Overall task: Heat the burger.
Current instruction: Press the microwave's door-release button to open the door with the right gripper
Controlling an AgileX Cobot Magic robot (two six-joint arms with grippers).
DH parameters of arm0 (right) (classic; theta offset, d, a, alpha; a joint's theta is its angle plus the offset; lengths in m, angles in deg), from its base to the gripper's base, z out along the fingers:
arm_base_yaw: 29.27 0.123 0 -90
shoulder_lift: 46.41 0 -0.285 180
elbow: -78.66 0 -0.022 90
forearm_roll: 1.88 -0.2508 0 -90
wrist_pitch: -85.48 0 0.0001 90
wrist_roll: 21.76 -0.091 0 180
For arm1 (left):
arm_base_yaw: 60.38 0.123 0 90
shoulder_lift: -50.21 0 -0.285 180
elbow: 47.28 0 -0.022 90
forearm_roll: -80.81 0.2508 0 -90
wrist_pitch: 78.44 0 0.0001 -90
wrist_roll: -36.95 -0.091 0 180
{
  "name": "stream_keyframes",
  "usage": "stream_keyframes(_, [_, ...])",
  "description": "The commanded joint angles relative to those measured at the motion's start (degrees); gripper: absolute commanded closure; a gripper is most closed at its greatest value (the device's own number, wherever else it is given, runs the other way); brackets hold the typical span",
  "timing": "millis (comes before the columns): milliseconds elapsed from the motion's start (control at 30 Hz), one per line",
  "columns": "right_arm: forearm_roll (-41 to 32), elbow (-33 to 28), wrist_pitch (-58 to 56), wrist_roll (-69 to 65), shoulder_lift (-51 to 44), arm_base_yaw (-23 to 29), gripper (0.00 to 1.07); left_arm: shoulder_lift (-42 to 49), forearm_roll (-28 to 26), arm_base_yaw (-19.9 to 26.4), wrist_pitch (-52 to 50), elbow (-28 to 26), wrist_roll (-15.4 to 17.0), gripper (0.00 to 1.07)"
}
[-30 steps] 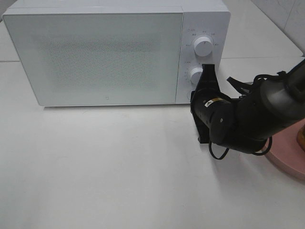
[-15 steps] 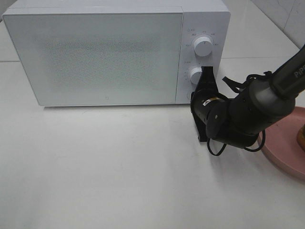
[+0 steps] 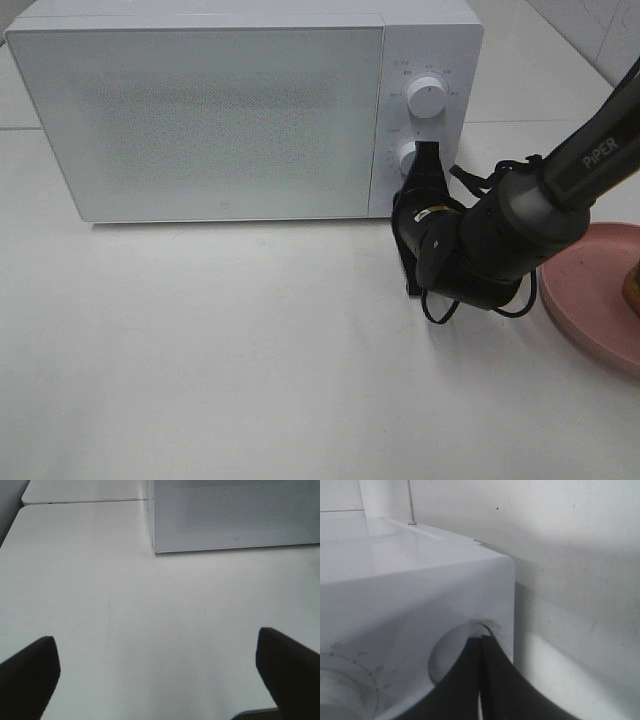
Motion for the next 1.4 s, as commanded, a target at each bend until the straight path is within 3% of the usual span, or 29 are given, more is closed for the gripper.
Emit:
stream_keyframes(33, [-0.7, 0.9, 3.3, 0.3, -0.1, -0.3, 1.07, 1.0, -0.3, 0.1, -0.6, 0.2, 0.3, 0.07])
stream_keyframes(467, [-5.6, 4.9, 6.9, 3.7, -0.1, -0.3, 1.07, 1.0, -0.3, 0.1, -0.6, 0.2, 0.3, 0.07])
stream_keyframes(900, [-5.0, 10.7, 13.8, 6.1, 2.8, -0.3, 1.07, 1.0, -0.3, 0.1, -0.6, 0.2, 0.3, 0.07])
stream_keyframes(1400, [-5.2, 9.4, 8.4, 8.4, 1.3, -0.2, 1.07, 1.0, -0.3, 0.1, -0.6, 0.2, 0.3, 0.07])
